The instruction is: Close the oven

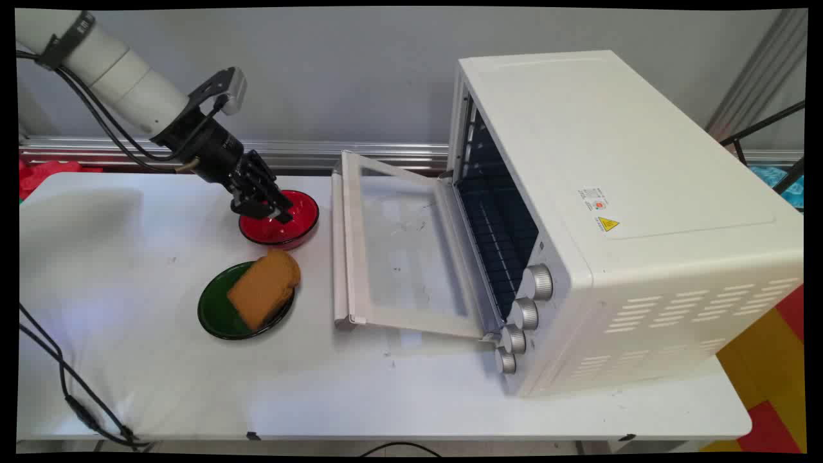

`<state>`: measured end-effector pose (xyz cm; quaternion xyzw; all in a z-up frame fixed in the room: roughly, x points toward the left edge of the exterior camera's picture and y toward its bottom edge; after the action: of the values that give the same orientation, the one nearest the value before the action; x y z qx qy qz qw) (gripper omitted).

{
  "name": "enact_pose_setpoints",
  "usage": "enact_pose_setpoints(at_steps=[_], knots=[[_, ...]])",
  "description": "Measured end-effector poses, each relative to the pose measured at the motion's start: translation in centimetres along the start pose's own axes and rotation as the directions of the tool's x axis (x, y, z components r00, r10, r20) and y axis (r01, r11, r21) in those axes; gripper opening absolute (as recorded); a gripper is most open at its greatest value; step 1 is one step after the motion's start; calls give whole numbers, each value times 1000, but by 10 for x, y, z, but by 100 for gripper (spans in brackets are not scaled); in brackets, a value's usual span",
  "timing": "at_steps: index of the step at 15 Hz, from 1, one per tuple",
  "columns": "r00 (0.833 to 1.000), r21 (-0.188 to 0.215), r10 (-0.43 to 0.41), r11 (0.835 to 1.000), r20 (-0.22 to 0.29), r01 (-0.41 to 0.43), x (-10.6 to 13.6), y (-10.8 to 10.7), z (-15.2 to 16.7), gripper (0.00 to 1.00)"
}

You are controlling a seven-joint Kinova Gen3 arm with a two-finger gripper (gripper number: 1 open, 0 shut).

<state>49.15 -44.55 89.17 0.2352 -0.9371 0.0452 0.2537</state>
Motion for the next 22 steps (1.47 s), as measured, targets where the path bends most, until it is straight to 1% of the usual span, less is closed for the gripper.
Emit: enact_pose_setpoints(at_steps=[4, 8, 14, 19, 22], knots=[[1000, -20, -6, 1000, 0, 6, -4, -6, 7, 0], [1000, -31, -11, 999, -16, 10, -9, -9, 23, 0], [999, -28, -11, 1000, -47, 10, -17, -12, 57, 0], [997, -22, -13, 1000, -80, 11, -23, -16, 92, 0], [995, -26, -16, 1000, -99, 14, -23, -18, 106, 0]])
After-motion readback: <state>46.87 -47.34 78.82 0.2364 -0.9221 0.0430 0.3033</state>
